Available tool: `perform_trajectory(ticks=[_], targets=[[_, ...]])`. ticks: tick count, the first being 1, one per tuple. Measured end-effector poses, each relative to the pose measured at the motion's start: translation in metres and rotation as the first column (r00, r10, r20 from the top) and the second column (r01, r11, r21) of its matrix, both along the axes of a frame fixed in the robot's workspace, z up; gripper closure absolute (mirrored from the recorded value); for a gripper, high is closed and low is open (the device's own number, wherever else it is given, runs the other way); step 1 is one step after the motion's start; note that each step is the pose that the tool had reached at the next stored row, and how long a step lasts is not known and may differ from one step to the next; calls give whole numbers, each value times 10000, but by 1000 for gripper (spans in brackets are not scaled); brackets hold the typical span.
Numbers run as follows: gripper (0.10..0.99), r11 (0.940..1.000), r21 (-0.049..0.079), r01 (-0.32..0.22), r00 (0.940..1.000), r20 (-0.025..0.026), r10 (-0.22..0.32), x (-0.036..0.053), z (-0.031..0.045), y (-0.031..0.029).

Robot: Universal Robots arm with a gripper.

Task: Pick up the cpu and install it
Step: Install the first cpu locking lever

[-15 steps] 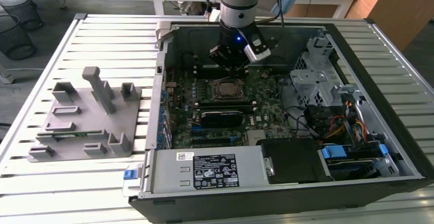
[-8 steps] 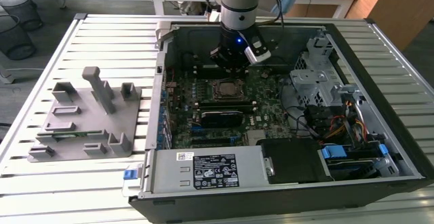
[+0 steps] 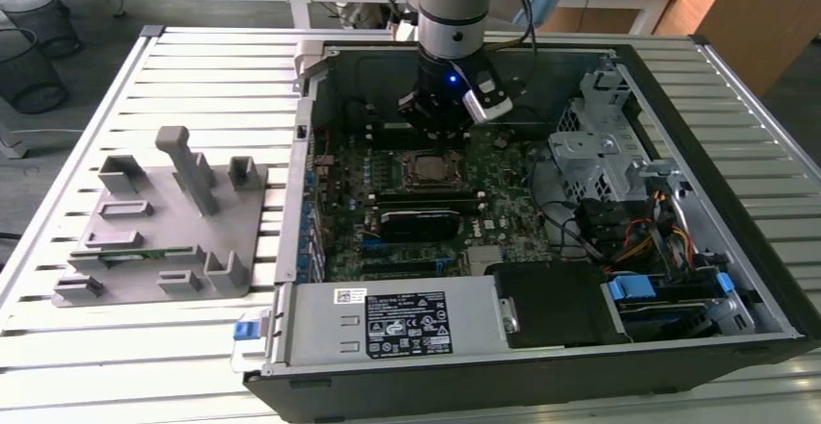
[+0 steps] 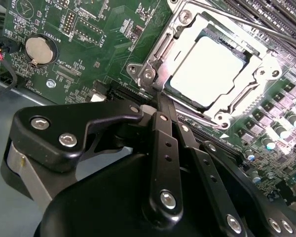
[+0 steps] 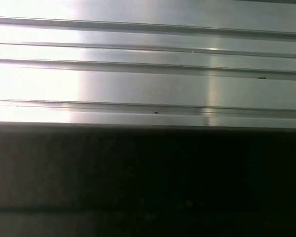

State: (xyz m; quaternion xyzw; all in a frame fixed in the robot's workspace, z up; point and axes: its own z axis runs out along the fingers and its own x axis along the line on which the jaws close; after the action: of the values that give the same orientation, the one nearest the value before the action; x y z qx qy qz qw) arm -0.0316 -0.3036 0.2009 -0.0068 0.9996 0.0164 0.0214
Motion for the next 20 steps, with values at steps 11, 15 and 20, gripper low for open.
perform_trajectory(ticks=[11, 15, 20], targets=[[980, 10000, -9, 0, 10000, 2, 0, 6, 1, 1], [980, 9999, -170, 0, 10000, 0, 0, 5, -2, 2], [980, 9995, -305, 0, 10000, 0, 0, 6, -18, 19]])
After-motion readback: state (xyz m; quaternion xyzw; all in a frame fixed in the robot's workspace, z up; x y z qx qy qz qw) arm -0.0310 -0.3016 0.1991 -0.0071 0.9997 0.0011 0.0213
